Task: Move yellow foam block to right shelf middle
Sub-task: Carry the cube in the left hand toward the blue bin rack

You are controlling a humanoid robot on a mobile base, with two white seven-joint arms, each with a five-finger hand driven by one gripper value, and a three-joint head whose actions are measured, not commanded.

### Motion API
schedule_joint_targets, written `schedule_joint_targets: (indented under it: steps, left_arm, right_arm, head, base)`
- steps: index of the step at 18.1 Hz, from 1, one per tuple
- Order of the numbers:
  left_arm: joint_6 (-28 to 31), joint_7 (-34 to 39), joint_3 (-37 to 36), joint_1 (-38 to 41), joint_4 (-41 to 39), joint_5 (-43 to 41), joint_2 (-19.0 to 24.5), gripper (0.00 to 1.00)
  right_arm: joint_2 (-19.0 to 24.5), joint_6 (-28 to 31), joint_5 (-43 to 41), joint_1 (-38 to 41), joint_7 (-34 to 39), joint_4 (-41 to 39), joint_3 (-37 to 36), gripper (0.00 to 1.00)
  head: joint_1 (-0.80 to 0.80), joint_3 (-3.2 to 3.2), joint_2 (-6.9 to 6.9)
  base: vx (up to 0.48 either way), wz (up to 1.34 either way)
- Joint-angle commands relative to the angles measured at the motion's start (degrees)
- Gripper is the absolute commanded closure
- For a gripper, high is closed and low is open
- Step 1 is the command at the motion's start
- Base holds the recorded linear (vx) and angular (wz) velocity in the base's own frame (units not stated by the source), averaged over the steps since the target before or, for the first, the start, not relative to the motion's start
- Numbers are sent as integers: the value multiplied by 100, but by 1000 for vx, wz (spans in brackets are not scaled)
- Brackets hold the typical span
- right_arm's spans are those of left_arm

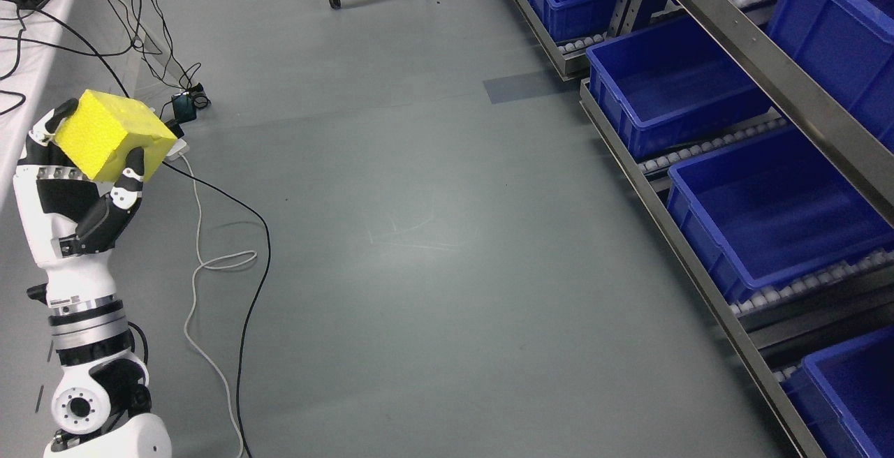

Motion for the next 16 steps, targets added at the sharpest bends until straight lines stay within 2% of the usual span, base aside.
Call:
schedule_joint_targets:
  steps: [1,16]
  left_arm:
    - [6,-7,-18,-5,0,0,100,99]
    - [6,-24,-62,21,0,0,100,99]
  right_arm:
    - [-100,-21,-9,-17,1,-100,0,0]
    - [-100,-12,0,-17,1,-100,0,0]
  head:
    - [0,0,0]
    - [0,0,0]
  base:
    - [332,31]
    - [348,-5]
